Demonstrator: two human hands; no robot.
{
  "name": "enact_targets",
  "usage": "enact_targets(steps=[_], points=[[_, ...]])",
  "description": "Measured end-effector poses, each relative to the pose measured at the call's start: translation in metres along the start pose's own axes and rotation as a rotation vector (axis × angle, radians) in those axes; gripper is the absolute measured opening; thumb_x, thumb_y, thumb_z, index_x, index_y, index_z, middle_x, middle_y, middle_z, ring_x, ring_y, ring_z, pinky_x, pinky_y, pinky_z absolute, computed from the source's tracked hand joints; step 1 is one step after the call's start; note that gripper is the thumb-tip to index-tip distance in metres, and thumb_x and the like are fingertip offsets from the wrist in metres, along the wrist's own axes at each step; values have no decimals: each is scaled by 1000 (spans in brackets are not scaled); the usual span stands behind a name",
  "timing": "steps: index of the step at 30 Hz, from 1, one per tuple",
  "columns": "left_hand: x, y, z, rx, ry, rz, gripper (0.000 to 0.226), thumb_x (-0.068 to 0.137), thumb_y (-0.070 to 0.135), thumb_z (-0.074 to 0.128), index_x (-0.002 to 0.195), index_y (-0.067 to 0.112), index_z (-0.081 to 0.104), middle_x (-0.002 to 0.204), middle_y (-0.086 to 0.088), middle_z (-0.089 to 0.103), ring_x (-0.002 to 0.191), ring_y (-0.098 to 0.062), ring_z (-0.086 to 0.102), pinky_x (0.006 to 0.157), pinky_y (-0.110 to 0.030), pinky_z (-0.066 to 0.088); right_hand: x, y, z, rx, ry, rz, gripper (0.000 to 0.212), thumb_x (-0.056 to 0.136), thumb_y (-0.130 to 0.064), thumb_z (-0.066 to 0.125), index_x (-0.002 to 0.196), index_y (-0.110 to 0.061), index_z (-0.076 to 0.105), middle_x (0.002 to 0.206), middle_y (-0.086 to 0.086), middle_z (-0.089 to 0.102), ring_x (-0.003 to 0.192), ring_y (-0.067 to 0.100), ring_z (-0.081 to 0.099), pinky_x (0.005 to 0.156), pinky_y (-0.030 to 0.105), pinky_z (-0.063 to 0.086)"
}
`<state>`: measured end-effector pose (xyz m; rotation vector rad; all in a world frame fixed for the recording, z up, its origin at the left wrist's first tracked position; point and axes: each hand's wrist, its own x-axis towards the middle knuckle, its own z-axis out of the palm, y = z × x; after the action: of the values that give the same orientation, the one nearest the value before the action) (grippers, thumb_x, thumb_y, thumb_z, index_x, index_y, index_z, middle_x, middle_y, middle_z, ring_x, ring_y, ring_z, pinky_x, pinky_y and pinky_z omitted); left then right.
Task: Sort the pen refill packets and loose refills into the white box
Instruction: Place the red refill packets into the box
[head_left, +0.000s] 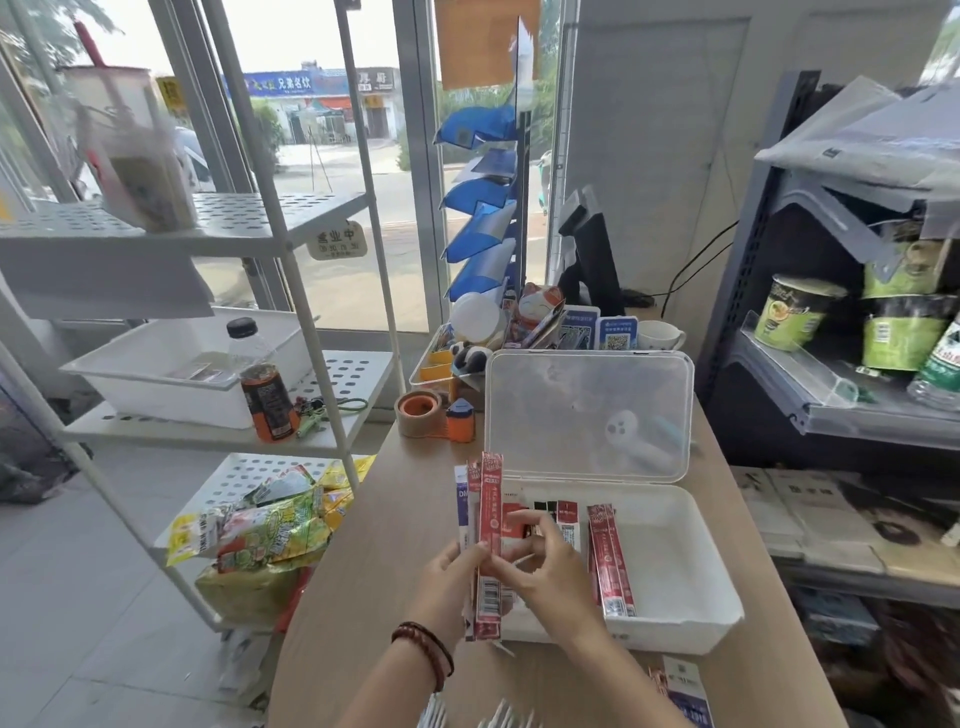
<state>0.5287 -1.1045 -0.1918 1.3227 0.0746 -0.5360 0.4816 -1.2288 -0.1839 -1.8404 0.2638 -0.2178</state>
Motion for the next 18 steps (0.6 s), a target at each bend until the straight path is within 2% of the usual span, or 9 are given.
enact_targets(steps=[2, 5, 6, 8, 10, 11, 13, 16, 18], points=[[4, 5, 12, 33, -18, 21, 16, 91, 7, 54, 103, 5, 64, 85, -17, 69, 75, -32, 64, 75, -46, 53, 1, -4, -10, 65, 14, 12, 55, 67, -46, 81, 113, -32, 54, 81, -1, 73, 70, 4, 69, 58, 16, 52], [11, 13, 26, 162, -18, 83, 15, 87, 9, 61, 102, 9, 65, 82, -8, 72, 71, -23, 68, 66, -35, 58, 7, -5, -30, 131, 22, 48, 52, 68, -37, 83, 112, -29, 56, 81, 1, 75, 72, 6, 71, 57, 13, 49], [14, 14, 31, 198, -28, 92, 17, 87, 11, 62, 103, 10, 65, 84, -8, 73, 74, -23, 69, 69, -35, 58, 9, -3, -38, 128, 15, 65, 49, 72, -32, 83, 112, -28, 56, 82, 0, 76, 74, 6, 72, 58, 14, 50], [22, 12, 41, 256, -52, 78, 18, 87, 12, 63, 105, 11, 65, 91, -12, 73, 82, -28, 70, 78, -42, 57, 13, 7, -53, 94, 23, 102, 44, 77, -29, 81, 114, -26, 57, 86, -2, 77, 80, 8, 73, 63, 18, 54], [27, 10, 51, 279, -46, 87, 14, 87, 12, 62, 101, 11, 64, 89, -11, 72, 78, -26, 69, 77, -39, 58, 15, 20, -67, 33, 72, 134, 41, 78, -31, 79, 113, -27, 58, 88, -4, 77, 83, 8, 73, 75, 29, 59], [28, 9, 57, 298, -35, 97, 10, 88, 13, 61, 98, 12, 64, 87, -9, 72, 76, -23, 69, 75, -36, 58, 16, 27, -73, -6, 103, 149, 38, 79, -32, 78, 112, -28, 58, 87, -4, 76, 82, 6, 72, 75, 28, 59], [31, 6, 63, 373, -35, 151, 7, 89, 19, 61, 95, 18, 63, 88, -4, 72, 78, -19, 70, 74, -32, 58, 14, 37, -84, -90, 147, 177, 35, 82, -28, 76, 113, -26, 58, 85, -5, 74, 78, 3, 70, 66, 19, 56], [34, -6, 62, 528, -58, 241, 11, 87, 26, 63, 96, 20, 65, 88, -6, 72, 79, -21, 69, 72, -37, 59, 10, 43, -86, -214, 182, 171, 41, 84, -24, 74, 117, -26, 51, 83, -7, 71, 72, 1, 67, 62, 15, 54], [36, -13, 60, 587, -7, 295, 11, 86, 26, 65, 94, 19, 66, 82, -2, 71, 72, -12, 68, 64, -30, 59, 8, 40, -80, -308, 175, 112, 48, 84, -24, 74, 119, -32, 41, 83, -12, 66, 68, -1, 65, 60, 13, 51]])
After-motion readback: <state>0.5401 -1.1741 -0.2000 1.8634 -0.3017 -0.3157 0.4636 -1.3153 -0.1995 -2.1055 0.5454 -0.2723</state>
